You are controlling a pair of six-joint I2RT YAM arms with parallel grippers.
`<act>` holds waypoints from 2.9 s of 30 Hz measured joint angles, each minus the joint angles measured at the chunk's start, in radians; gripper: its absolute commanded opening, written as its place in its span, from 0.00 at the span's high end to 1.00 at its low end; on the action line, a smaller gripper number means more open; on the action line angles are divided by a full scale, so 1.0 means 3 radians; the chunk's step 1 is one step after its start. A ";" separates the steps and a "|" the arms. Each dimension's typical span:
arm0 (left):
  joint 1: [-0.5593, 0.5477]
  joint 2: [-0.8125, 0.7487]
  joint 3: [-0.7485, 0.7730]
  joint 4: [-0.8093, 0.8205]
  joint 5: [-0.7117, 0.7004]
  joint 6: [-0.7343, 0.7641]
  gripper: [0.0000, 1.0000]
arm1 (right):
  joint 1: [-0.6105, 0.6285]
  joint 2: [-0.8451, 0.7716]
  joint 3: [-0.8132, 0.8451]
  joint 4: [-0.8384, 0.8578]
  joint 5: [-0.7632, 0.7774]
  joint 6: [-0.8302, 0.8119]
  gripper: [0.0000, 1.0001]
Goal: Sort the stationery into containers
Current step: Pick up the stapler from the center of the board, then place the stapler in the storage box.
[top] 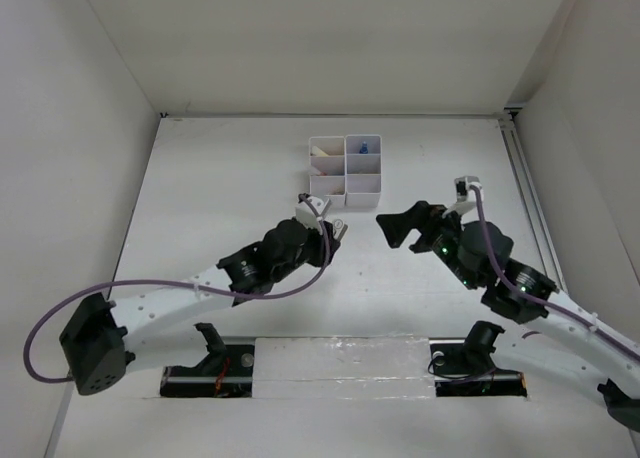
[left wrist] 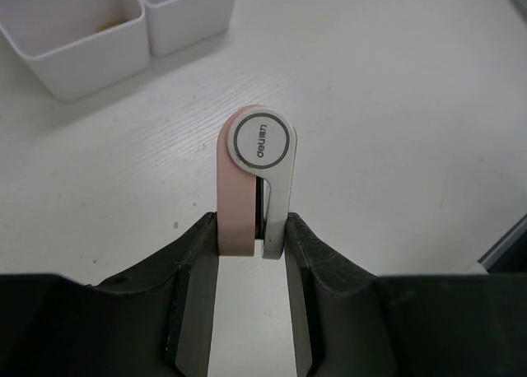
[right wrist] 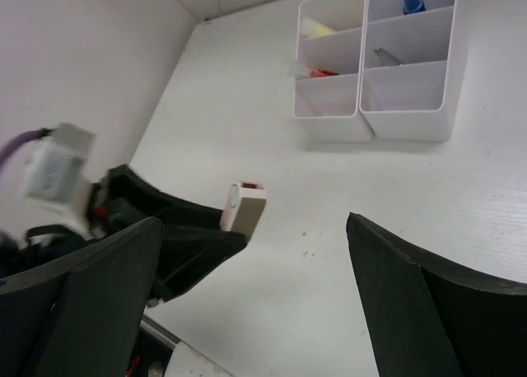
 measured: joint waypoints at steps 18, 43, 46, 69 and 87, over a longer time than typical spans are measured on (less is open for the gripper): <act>-0.0104 -0.1034 -0.0460 0.0463 0.0053 0.0272 1.00 | -0.0041 0.0942 0.0005 0.0969 -0.0842 0.0439 0.02; -0.0104 -0.1119 -0.0460 0.0493 0.0229 0.0350 1.00 | -0.0041 0.1333 -0.0220 0.1638 -0.1368 0.0657 0.33; -0.0104 -0.1113 -0.0460 0.0495 0.0233 0.0350 1.00 | -0.0041 0.1368 -0.0226 0.1676 -0.1391 0.0675 0.38; -0.0104 -0.1061 -0.0449 0.0441 0.0128 0.0276 0.00 | -0.0046 0.1481 -0.0226 0.1845 -0.1303 0.0645 1.00; -0.0116 -0.0768 0.0900 -0.2029 -0.1391 -0.1212 0.00 | -0.0407 0.2468 0.0764 0.0655 0.0941 0.0851 1.00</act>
